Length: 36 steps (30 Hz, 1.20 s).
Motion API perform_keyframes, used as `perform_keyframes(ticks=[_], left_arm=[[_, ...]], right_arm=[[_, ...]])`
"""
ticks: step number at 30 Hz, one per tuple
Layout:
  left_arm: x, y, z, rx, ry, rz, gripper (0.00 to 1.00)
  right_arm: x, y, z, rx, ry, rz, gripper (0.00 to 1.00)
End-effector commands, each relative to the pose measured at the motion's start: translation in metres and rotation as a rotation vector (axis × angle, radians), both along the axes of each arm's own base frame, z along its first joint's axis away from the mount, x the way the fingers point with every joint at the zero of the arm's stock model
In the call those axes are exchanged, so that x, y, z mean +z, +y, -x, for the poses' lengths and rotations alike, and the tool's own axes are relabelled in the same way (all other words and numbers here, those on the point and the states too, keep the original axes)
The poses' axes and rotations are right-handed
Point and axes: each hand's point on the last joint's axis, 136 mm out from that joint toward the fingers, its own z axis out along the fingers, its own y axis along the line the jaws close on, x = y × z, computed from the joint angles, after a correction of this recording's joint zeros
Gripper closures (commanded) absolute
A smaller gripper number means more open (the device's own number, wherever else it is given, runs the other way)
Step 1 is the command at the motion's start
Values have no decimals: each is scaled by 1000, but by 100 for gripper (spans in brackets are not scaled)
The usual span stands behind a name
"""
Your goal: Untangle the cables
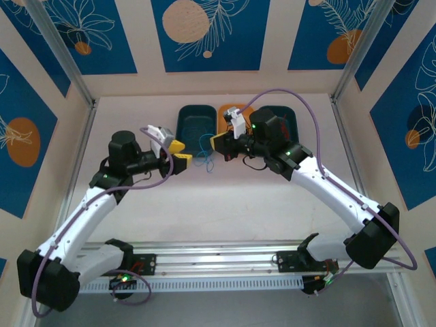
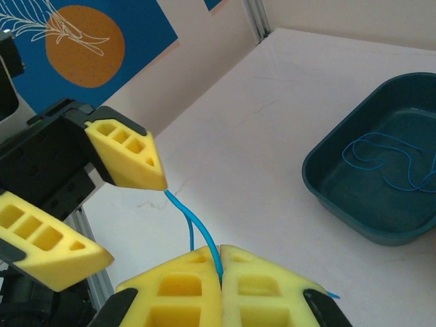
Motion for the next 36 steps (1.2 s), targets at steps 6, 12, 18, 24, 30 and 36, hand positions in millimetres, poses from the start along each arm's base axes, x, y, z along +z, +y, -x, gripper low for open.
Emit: perform_keyframes(ticks=[6,12,18,24,30,36], left_arm=[[-1,-27,18,-220,-61,-79,43],[-6,-29,13,-216,-52,-87,51],[-10,-30,9,-208,-44,-93,55],[-12,-32,5,-206,-38,-87,64],[-12,-33,1,-193,-41,-79,65],[-13,-34,-4,-177,-42,-73,75]], right_arm=[[14,6,8,38,-10,-30,100],[17,6,10,43,-14,-37,100],[18,8,11,53,-12,-45,100],[20,9,12,55,-14,-52,100],[20,9,12,57,-13,-56,100],[21,10,13,61,-12,-60,100]])
